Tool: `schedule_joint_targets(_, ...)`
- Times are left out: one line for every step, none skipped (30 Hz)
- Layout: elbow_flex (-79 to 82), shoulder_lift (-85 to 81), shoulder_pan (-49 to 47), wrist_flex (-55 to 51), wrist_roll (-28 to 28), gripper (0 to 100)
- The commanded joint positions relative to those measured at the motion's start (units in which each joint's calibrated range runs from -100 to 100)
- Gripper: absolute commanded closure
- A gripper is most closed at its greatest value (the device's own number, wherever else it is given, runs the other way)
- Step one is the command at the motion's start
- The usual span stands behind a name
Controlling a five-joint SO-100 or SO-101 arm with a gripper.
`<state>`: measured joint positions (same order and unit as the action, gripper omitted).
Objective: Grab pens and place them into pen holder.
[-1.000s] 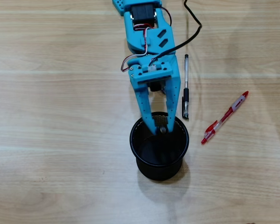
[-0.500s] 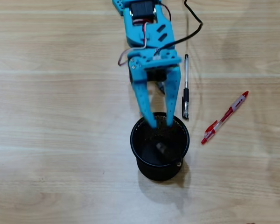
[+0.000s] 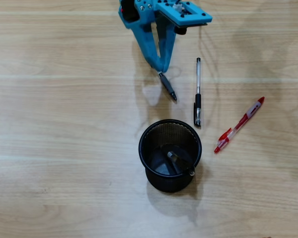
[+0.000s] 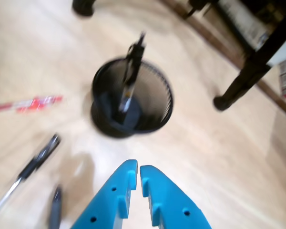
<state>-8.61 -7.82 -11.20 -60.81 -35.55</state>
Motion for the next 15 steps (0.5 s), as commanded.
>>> schedule_joint_targets(-3.97, -4.03, -0.01, -11.94, 0.63, 98)
schedule_joint_targets(-4.06, -4.37, -0.01, -14.86, 0.63, 98)
schedule_joint_targets(-4.06, -4.71, -0.19, -17.41, 0.63, 98)
schedule_joint_targets(-3.79, -5.13, -0.56, -19.6, 0.63, 98)
schedule_joint_targets(-3.43, -5.56, -0.83, -21.6, 0.63, 98)
schedule_joint_targets(-3.25, -6.07, -0.92, -23.52, 0.53, 98)
schedule_joint_targets(-2.71, -6.49, -0.92, -25.52, 0.32, 98)
schedule_joint_targets(-1.89, -6.83, -1.01, -26.98, 0.16, 98)
schedule_joint_targets(-0.9, -7.17, -1.01, -27.98, 0.11, 98)
schedule_joint_targets(0.37, -7.6, -1.2, -28.53, 0.11, 98)
schedule_joint_targets(1.91, -7.94, -1.65, -28.53, 0.11, 98)
schedule_joint_targets(3.99, -8.36, -2.02, -28.16, 0.06, 98)
schedule_joint_targets(6.53, -8.96, -2.2, -27.89, -0.31, 98)
schedule_joint_targets(9.33, -9.72, -2.29, -27.8, -1.36, 98)
schedule_joint_targets(12.32, -10.57, -2.38, -27.8, -2.46, 98)
